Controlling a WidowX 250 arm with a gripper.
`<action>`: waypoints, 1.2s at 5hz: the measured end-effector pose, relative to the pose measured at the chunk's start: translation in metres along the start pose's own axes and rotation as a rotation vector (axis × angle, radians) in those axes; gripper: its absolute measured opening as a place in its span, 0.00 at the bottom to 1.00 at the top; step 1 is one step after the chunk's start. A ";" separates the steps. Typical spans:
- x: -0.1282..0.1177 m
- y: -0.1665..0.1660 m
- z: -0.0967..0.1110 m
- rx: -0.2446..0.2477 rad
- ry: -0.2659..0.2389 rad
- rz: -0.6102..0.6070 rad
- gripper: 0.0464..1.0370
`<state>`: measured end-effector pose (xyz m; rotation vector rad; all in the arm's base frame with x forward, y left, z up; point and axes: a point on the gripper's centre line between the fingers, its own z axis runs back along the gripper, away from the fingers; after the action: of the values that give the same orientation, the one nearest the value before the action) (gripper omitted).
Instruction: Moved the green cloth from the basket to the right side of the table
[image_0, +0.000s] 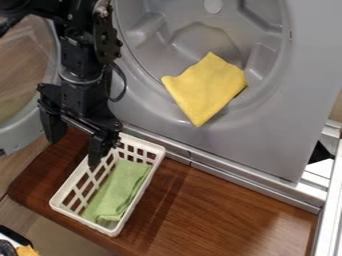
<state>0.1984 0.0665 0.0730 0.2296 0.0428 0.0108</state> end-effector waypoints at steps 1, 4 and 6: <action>-0.002 -0.001 -0.005 -0.002 0.021 -0.002 0.96; 0.024 -0.010 -0.087 -0.005 0.025 -0.046 0.96; 0.020 -0.023 -0.105 -0.119 -0.013 -0.049 0.92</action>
<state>0.2141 0.0681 -0.0347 0.1099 0.0343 -0.0367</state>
